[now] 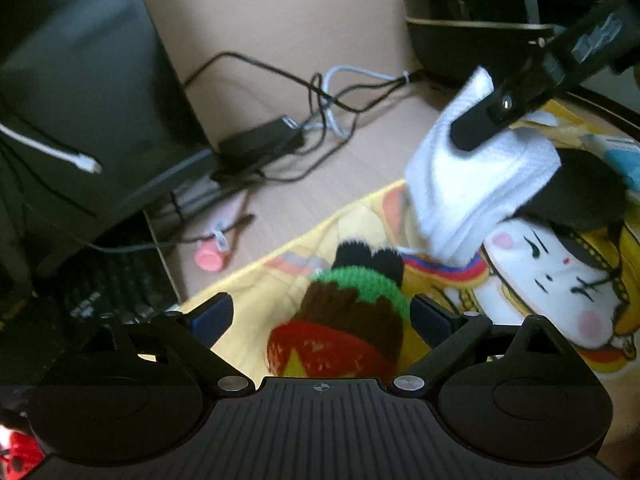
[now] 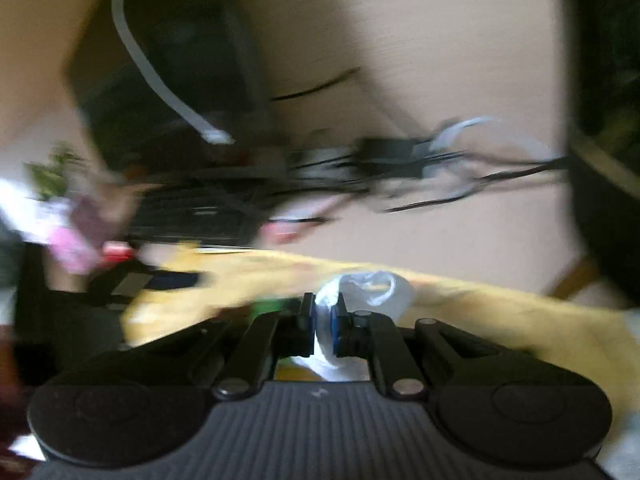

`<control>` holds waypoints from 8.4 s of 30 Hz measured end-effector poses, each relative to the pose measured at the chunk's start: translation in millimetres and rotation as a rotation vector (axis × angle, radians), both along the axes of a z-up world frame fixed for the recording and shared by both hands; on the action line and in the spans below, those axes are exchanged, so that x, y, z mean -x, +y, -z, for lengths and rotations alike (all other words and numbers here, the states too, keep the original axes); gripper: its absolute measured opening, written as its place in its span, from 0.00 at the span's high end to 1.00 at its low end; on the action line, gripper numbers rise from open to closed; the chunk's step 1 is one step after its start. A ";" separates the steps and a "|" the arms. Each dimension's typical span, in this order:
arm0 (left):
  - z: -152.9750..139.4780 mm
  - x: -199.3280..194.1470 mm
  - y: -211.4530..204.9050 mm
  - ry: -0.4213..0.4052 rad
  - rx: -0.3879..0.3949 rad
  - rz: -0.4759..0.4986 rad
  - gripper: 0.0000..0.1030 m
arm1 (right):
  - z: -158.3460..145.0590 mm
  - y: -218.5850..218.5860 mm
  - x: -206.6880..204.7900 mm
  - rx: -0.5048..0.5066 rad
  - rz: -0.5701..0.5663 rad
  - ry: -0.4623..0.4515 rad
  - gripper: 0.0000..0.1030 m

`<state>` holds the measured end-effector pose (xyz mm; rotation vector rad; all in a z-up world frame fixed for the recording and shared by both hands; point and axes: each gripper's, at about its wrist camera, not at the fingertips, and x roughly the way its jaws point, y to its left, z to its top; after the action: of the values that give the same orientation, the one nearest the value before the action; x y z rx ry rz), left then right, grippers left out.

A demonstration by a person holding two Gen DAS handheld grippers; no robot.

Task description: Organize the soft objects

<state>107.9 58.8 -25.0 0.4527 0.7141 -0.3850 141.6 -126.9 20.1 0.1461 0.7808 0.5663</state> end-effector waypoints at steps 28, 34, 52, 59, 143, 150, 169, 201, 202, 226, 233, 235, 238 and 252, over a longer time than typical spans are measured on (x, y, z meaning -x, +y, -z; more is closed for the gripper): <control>14.6 -10.0 2.8 0.076 -0.003 -0.020 0.00 | 50.5 57.9 -59.9 0.007 -0.172 0.068 0.23; 16.6 -13.4 1.4 0.084 -0.027 -0.016 0.00 | 46.3 71.0 -45.4 0.012 -0.210 0.001 0.71; 28.9 -12.1 -7.5 0.023 -0.175 0.163 0.27 | 37.5 -4.5 -34.9 0.066 0.091 0.077 0.83; -1.0 -45.6 25.4 0.306 0.321 -0.120 0.29 | 23.3 -9.3 -14.9 0.003 0.085 0.050 0.83; 16.8 -15.2 3.3 0.184 0.106 -0.197 0.24 | 61.4 28.8 -46.6 0.187 0.017 0.137 0.83; 1.0 -20.0 26.6 0.318 0.429 -0.185 0.28 | 46.8 5.5 -29.8 0.118 0.068 0.127 0.83; 9.8 -33.5 90.2 0.379 0.619 -0.533 0.17 | 13.8 18.2 15.2 -0.108 -0.106 0.129 0.83; -3.4 -11.6 51.6 0.355 0.531 -0.375 0.26 | 13.2 9.1 9.0 0.020 -0.044 0.107 0.83; -3.4 -12.5 55.6 0.357 0.549 -0.399 0.26 | 10.7 10.9 9.1 0.003 -0.057 0.107 0.83; -9.1 -5.0 53.4 0.186 0.370 -0.266 0.09 | 36.8 21.5 -16.9 0.076 -0.026 0.187 0.82; 10.3 11.9 -2.3 0.160 0.122 -0.032 0.07 | 33.2 -0.2 -7.0 0.038 0.039 0.195 0.82; 16.8 15.9 -13.6 0.153 0.057 -0.004 0.07 | 32.7 -5.5 -5.5 0.031 0.056 0.196 0.82; 18.4 18.2 -19.0 0.144 0.036 0.017 0.25 | 31.1 -11.5 -4.3 0.019 0.074 0.192 0.82; 13.6 -25.8 64.7 0.450 0.725 -0.407 0.30 | 19.6 -17.7 5.8 -0.031 0.037 0.178 0.82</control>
<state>133.7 123.5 -38.7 -0.4775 1.0136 -0.3336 135.8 -144.6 0.5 0.2413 0.9406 0.5356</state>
